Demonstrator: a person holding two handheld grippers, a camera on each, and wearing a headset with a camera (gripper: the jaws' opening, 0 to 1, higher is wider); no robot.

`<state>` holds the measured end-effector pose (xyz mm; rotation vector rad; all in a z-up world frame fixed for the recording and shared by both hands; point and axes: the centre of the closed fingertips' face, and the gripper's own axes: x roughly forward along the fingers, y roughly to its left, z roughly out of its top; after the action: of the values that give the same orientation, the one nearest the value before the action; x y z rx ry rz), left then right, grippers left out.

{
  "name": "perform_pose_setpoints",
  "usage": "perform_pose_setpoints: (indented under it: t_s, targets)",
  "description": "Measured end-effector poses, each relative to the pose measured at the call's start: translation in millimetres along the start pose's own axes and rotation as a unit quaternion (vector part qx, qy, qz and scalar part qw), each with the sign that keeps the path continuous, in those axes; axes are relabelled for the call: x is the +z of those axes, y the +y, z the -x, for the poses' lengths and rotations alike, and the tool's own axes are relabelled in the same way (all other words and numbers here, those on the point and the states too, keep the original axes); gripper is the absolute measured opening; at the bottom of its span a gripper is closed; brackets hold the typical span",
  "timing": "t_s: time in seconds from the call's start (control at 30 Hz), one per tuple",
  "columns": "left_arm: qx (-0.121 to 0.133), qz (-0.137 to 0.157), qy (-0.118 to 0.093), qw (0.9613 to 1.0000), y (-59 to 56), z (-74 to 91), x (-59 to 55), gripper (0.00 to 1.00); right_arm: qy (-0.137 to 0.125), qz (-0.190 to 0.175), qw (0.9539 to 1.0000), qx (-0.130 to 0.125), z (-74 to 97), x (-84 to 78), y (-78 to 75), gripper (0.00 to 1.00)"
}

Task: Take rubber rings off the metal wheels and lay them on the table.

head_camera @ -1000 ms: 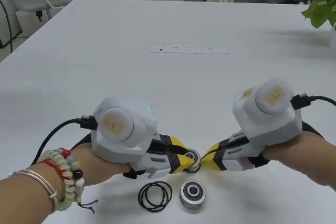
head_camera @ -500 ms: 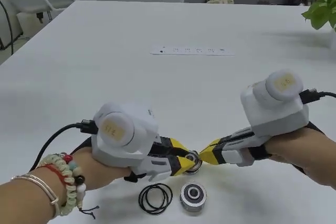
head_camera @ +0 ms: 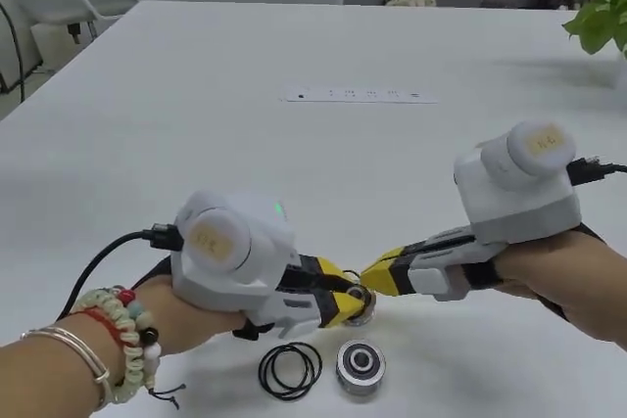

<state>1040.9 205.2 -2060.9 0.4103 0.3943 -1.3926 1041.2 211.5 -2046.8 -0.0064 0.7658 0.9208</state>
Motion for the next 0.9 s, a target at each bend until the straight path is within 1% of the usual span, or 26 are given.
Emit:
perform_pose_setpoints:
  t_s: [0.07, 0.1, 0.17, 0.23, 0.3, 0.43, 0.5, 0.6, 0.63, 0.7, 0.8, 0.9]
  targets:
    - [-0.001, 0.012, 0.005, 0.9999, 1.0, -0.2, 0.8, 0.08, 0.004, -0.003, 1.0, -0.007, 0.7, -2.1, -3.4, 0.0]
    - [-0.003, 0.012, 0.009, 0.9999, 0.8, 0.0, 1.2, 0.08, 0.003, -0.006, 0.9999, -0.008, 1.0, -1.9, -4.1, 0.0]
    - [-0.007, 0.002, 0.011, 0.9999, 0.1, 1.8, 2.6, 0.08, 0.002, -0.011, 0.9999, -0.008, 1.0, -1.4, -3.6, 0.0]
    - [-0.01, 0.011, 0.007, 0.9999, 0.8, 4.4, 6.2, 0.1, 0.004, -0.01, 0.9999, -0.012, 1.1, -1.4, -4.6, 0.0]
    - [-0.012, 0.021, -0.002, 0.9997, 2.0, 8.7, 12.3, 0.11, 0.002, -0.011, 0.9999, -0.013, 1.3, -0.4, -4.4, 0.0]
    - [-0.014, 0.025, -0.015, 0.9995, 3.8, 19.1, 25.7, 0.2, -0.011, -0.018, 0.9996, -0.02, 5.4, 5.0, -7.4, 0.0]
    - [-0.021, 0.026, -0.02, 0.9992, 2.1, 26.5, 32.0, 0.23, -0.018, -0.022, 0.9994, -0.02, 7.2, 7.7, -7.3, 0.0]
    - [-0.031, 0.015, -0.023, 0.9991, -1.6, 37.5, 38.8, 0.25, -0.016, -0.014, 0.9995, -0.022, 7.7, 8.2, -6.8, 0.0]
    - [-0.028, 0.004, -0.021, 0.9994, -0.4, 42.1, 40.9, 0.26, -0.015, -0.011, 0.9996, -0.023, 7.8, 8.5, -6.2, 0.0]
    - [-0.022, -0.004, -0.019, 0.9996, 2.1, 48.0, 44.3, 0.29, -0.017, -0.01, 0.9996, -0.02, 7.8, 9.7, -5.4, 0.0]
    - [-0.012, -0.007, -0.026, 0.9996, 6.0, 59.8, 53.1, 0.37, -0.02, -0.006, 0.9996, -0.02, 8.8, 12.5, -3.9, 0.0]
    - [-0.005, -0.019, -0.03, 0.9994, 6.6, 72.6, 60.6, 0.43, -0.026, -0.006, 0.9995, -0.018, 10.6, 16.0, -2.8, 0.0]
